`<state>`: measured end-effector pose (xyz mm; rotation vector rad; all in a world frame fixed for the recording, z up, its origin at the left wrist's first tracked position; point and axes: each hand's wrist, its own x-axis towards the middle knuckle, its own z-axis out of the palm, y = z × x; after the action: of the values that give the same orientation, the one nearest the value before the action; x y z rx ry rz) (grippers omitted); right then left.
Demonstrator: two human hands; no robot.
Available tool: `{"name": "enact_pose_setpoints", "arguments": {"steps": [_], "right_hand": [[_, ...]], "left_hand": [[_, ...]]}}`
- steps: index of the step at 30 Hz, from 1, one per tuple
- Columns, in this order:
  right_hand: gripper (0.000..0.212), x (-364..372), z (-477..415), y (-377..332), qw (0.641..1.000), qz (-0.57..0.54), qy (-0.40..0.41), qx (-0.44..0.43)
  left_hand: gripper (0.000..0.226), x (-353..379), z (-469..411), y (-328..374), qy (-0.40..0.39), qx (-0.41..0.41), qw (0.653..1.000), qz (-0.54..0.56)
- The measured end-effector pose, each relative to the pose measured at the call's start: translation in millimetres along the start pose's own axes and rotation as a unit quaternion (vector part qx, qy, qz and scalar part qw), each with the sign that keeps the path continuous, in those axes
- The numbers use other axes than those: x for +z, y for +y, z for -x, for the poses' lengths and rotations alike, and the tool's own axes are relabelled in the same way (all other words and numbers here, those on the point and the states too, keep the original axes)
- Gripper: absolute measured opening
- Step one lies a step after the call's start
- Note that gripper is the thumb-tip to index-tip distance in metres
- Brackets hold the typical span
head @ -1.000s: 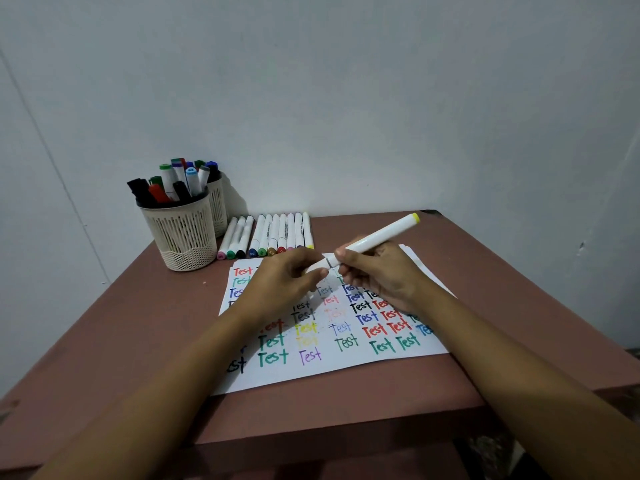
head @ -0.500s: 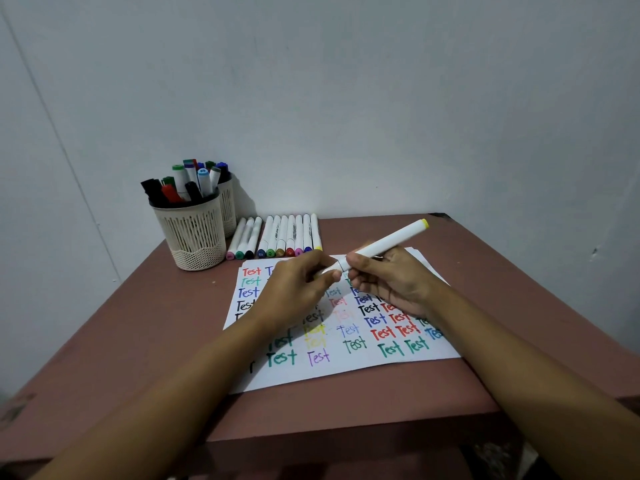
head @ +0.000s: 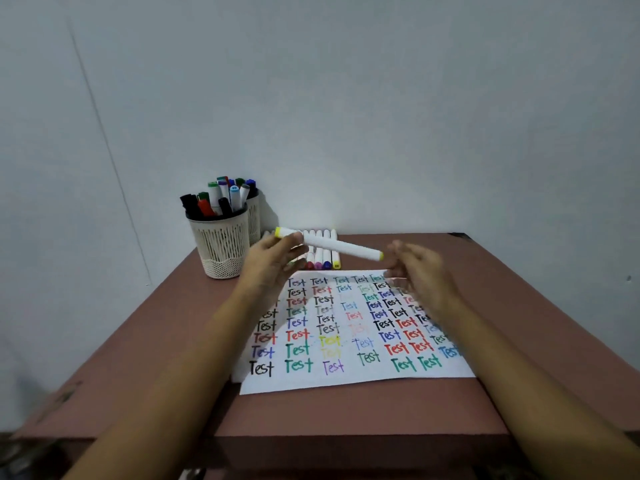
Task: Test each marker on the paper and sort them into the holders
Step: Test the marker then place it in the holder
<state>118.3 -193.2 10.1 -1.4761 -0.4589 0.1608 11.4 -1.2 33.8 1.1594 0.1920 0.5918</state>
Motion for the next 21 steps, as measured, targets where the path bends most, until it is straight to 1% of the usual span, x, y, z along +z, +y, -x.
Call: {"name": "enact_pose_setpoints", "arguments": {"steps": [1,2,3,4,6,7,8,11,13,16,18,21], "right_hand": [[0.025,-0.1,0.9,5.7,0.986,0.156,0.021,-0.053],[0.026,-0.5,1.3,12.3,0.953,0.284,0.025,-0.104],[0.029,-0.5,0.4,17.4,0.918,0.373,0.005,-0.135],[0.033,-0.8,-1.3,22.9,0.889,0.434,-0.032,-0.145],[0.041,-0.2,-6.3,31.8,0.840,0.514,-0.105,-0.136],[0.044,-0.7,-7.7,34.6,0.829,0.530,-0.124,-0.127],[0.045,-0.4,-8.8,34.7,0.827,0.534,-0.130,-0.120],[0.046,-1.5,-8.9,34.3,0.823,0.541,-0.123,-0.124],[0.047,-0.6,-10.9,34.7,0.820,0.545,-0.123,-0.128],[0.047,2.6,-13.2,33.6,0.820,0.543,-0.126,-0.132],[0.047,4.1,-13.2,32.4,0.818,0.545,-0.127,-0.131],[0.046,4.4,-12.4,30.4,0.817,0.546,-0.124,-0.135]], "left_hand": [[0.007,-4.0,-1.7,4.7,0.010,0.018,1.000,-0.004],[0.007,-7.3,-3.1,10.0,0.019,0.037,0.999,-0.023],[0.007,-11.0,-4.7,17.9,0.026,0.057,0.997,-0.050],[0.006,-13.9,-6.9,26.4,0.028,0.074,0.994,-0.076],[0.004,-21.2,-14.0,49.2,0.038,0.107,0.984,-0.133],[0.005,-24.7,-18.7,61.4,0.050,0.129,0.975,-0.176],[0.009,-29.0,-24.5,74.7,0.068,0.152,0.960,-0.225],[0.024,-38.3,-37.4,115.4,0.115,0.209,0.907,-0.346],[0.028,-42.5,-44.6,142.5,0.144,0.241,0.884,-0.375],[0.027,-48.1,-53.7,173.5,0.177,0.275,0.858,-0.395],[0.029,-51.6,-60.2,181.1,0.182,0.278,0.843,-0.422],[0.033,-52.1,-66.2,174.1,0.174,0.266,0.817,-0.481]]}}
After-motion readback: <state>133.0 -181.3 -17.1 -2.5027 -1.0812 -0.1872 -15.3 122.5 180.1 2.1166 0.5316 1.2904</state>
